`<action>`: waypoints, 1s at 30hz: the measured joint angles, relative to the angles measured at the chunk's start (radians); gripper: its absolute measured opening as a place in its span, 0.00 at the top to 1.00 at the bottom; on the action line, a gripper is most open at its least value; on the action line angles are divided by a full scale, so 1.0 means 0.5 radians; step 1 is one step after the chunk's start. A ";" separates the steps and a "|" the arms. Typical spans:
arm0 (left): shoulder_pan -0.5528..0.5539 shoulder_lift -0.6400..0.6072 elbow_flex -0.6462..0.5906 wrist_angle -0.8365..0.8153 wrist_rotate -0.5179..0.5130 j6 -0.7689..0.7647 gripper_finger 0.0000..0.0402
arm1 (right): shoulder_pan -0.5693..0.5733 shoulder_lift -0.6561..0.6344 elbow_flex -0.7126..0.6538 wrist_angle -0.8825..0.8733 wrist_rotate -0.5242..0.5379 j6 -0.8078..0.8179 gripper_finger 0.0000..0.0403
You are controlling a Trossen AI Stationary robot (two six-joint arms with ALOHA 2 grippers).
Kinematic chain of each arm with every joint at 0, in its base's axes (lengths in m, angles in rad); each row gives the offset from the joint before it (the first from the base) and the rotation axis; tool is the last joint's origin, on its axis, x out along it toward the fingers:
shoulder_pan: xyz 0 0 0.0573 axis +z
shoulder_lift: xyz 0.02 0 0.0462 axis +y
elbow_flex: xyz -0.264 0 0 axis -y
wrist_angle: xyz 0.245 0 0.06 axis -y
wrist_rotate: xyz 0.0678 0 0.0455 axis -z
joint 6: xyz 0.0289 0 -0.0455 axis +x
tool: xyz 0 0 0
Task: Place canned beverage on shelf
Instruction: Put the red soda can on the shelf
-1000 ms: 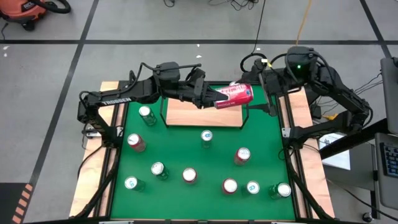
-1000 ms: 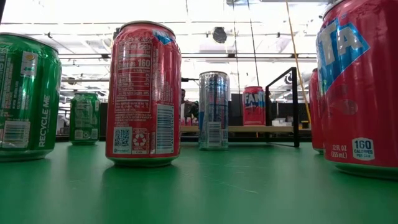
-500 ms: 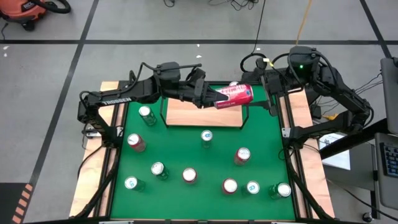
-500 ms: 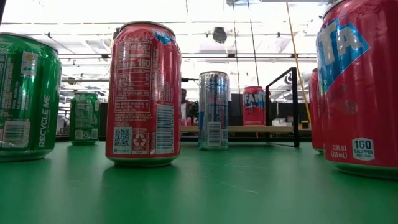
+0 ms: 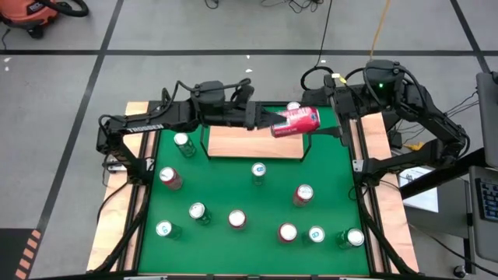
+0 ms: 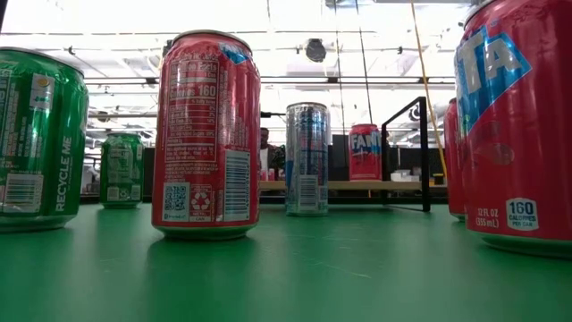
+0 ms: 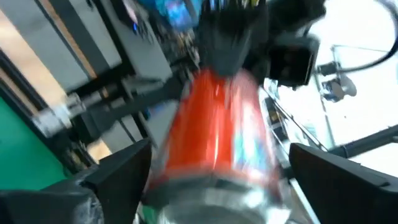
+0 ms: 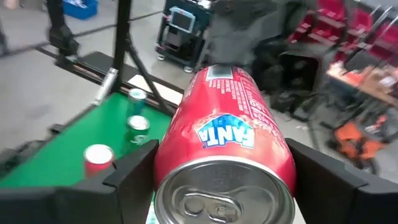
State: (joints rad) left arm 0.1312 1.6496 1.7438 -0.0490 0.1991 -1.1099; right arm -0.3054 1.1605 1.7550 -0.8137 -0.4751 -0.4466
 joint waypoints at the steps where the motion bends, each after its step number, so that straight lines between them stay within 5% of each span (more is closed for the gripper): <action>1: 0.002 -0.002 0.002 0.000 -0.043 0.028 0.03 | 0.001 -0.001 0.000 -0.008 0.002 0.032 0.28; 9: 0.029 -0.003 0.001 0.001 -0.176 0.396 0.01 | -0.001 -0.001 0.000 -0.029 0.160 0.434 0.28; 22: -0.018 -0.003 -0.001 0.030 -0.327 1.726 0.01 | -0.092 -0.001 0.000 -0.090 0.162 1.353 0.28; 30: -0.004 -0.003 -0.004 -0.244 -0.325 2.115 0.01 | -0.121 0.023 0.001 -0.058 0.154 1.675 0.28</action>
State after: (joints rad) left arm 0.1290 1.6482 1.7418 -0.1711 0.0368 -0.0522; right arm -0.3656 1.1720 1.7554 -0.8426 -0.3979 0.3911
